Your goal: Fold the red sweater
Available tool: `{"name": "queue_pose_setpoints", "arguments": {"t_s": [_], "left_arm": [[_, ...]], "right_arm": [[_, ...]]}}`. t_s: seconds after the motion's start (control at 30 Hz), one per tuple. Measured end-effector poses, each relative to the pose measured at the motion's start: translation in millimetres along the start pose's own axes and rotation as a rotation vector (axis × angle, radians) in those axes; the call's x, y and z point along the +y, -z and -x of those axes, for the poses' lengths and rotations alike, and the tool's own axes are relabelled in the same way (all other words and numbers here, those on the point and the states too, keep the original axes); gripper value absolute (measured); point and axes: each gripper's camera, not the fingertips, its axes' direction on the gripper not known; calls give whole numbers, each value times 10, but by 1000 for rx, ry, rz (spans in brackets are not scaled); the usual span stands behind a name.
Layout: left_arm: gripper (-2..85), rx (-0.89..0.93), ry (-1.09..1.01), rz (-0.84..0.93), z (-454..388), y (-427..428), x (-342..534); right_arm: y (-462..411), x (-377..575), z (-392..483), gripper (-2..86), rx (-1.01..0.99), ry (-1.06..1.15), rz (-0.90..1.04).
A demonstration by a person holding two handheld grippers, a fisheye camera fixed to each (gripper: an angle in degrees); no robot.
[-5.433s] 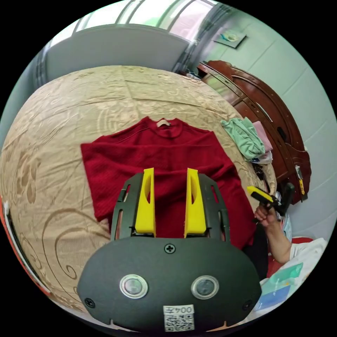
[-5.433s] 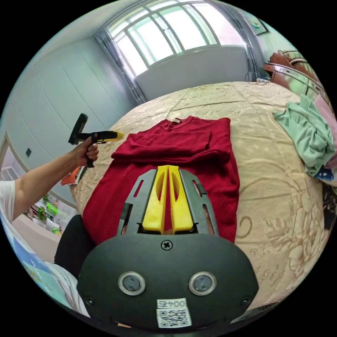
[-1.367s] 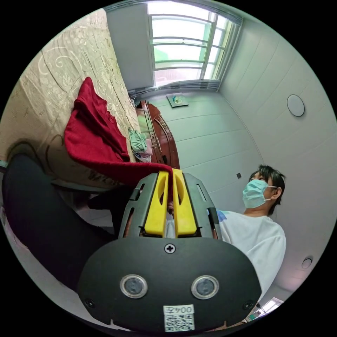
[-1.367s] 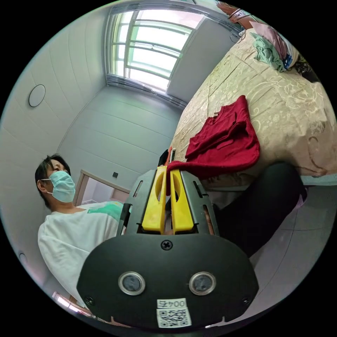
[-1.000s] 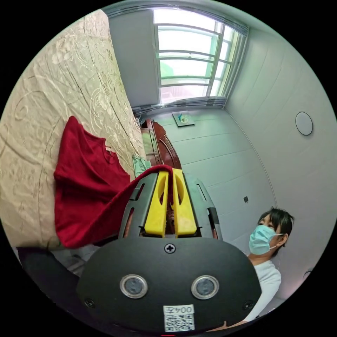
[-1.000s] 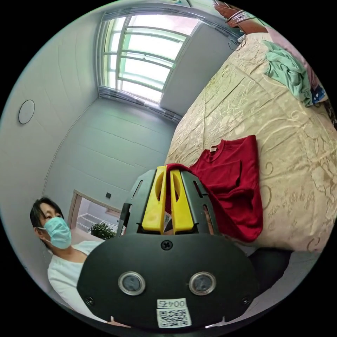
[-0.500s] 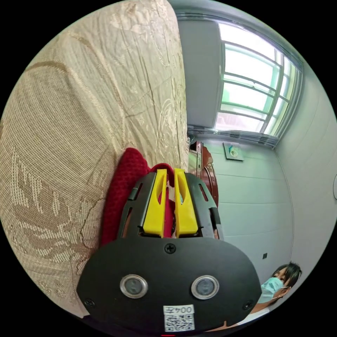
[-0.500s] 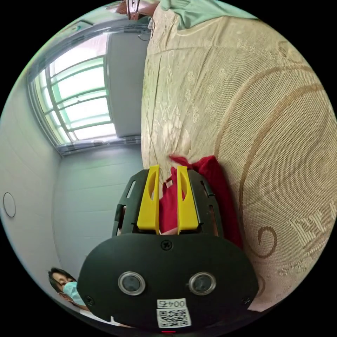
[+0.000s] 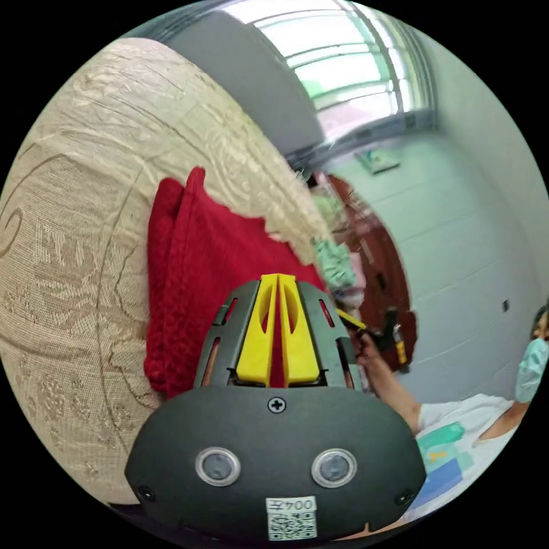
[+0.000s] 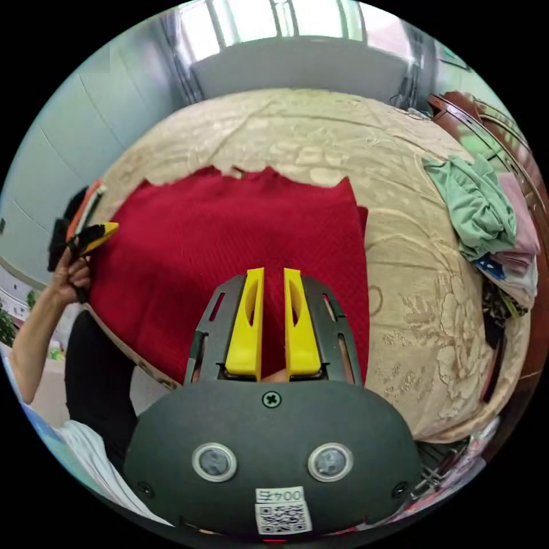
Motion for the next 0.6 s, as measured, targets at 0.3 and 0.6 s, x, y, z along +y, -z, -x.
{"name": "queue_pose_setpoints", "arguments": {"t_s": [0.3, 0.6], "left_arm": [[6, -644, -337, -63, -1073, -552, 1014], [2, -661, -415, 46, -1119, -1308, 1187]], "right_arm": [[84, 473, 687, 52, 129, -51, 91], [-6, 447, 977, 35, 185, 125, 86]]}}
